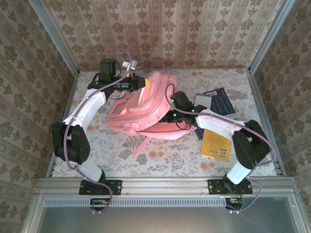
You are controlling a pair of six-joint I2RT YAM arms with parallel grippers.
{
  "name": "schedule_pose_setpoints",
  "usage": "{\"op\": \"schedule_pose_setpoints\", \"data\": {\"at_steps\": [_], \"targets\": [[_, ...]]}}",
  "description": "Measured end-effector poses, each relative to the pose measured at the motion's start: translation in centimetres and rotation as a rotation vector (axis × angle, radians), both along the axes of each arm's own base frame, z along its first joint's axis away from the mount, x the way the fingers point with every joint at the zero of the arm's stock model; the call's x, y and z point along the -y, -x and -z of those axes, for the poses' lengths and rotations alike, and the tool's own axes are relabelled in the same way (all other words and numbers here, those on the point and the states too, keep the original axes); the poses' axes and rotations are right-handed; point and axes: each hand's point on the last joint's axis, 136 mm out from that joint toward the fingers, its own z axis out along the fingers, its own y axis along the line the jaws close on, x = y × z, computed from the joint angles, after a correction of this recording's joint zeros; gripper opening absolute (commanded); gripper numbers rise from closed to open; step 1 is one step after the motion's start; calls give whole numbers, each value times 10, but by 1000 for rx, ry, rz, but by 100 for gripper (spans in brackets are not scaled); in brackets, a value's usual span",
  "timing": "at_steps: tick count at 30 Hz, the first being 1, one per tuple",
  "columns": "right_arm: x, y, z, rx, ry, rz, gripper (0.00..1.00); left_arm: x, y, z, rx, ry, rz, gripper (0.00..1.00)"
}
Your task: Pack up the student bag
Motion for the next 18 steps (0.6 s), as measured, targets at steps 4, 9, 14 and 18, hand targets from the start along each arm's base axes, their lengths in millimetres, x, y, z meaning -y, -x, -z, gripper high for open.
{"op": "schedule_pose_setpoints", "data": {"at_steps": [4, 9, 14, 18], "targets": [[-29, -28, -1, -29, -102, -9, 54, -1, 1, -2, 15, 6, -3, 0], [-61, -66, 1, -64, -212, 21, 88, -8, -8, -1, 30, 0, -41, 0], [-70, -79, 4, -97, -284, 66, 99, -14, -13, 3, 21, -5, -66, 0], [-69, -77, 6, -93, -295, 70, 99, -15, -11, 5, 17, -4, -68, 0]]}}
